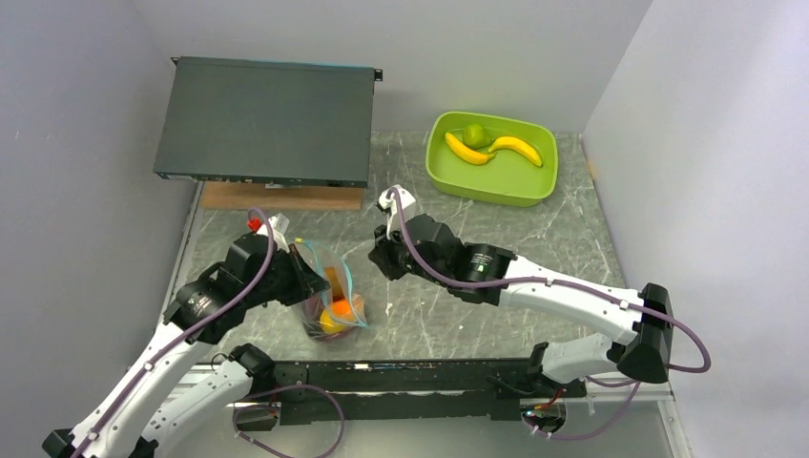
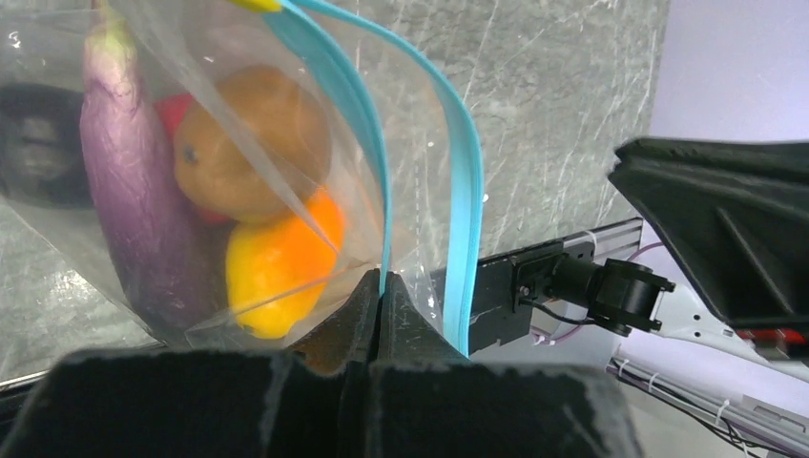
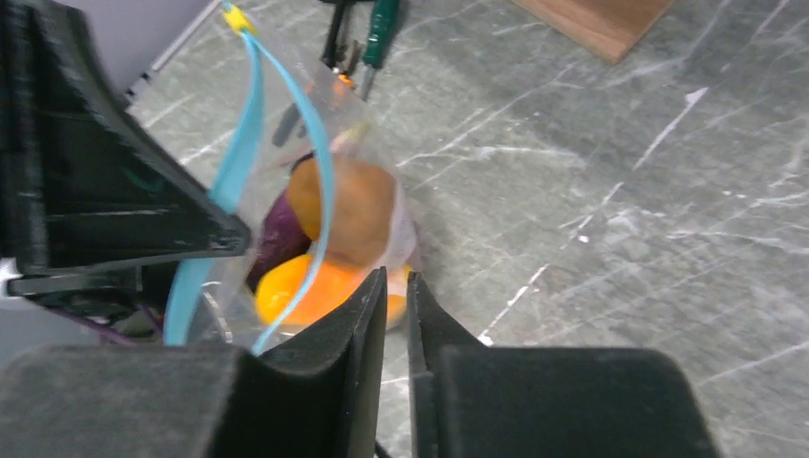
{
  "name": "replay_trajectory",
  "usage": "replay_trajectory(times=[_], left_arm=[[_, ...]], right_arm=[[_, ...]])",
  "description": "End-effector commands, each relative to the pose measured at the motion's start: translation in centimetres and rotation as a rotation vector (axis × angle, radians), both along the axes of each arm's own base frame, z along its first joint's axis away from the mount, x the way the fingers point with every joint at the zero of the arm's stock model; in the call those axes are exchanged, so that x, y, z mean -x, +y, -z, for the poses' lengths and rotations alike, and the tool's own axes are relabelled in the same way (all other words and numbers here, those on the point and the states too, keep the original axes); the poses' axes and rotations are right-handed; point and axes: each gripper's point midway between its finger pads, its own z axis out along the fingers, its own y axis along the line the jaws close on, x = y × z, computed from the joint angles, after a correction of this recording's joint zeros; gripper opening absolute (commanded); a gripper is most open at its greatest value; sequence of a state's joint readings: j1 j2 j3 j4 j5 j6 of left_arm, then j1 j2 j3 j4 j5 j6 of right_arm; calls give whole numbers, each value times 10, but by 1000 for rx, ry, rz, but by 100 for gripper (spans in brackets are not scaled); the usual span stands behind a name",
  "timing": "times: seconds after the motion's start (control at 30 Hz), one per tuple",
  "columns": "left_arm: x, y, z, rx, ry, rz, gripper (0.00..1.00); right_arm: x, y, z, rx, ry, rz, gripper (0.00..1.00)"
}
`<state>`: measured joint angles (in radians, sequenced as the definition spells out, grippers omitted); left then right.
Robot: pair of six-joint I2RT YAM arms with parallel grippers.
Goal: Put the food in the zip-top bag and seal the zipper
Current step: Place the fake fruit in the zipper food storage bag, then pick up the fake fruit from the bin.
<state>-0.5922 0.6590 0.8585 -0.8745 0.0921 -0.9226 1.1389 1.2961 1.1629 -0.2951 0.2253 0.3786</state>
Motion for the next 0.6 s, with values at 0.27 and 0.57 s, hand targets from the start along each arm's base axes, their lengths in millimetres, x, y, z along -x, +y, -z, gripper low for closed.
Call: replay_trajectory(times=[0.27, 0.57], left_arm=[[1, -18, -86, 205, -188, 64, 0], [-6, -24, -61, 141, -117, 86, 0]], right_arm=[[-139, -125, -20, -65, -40, 495, 48], [-261, -210, 5, 13, -93, 764, 72]])
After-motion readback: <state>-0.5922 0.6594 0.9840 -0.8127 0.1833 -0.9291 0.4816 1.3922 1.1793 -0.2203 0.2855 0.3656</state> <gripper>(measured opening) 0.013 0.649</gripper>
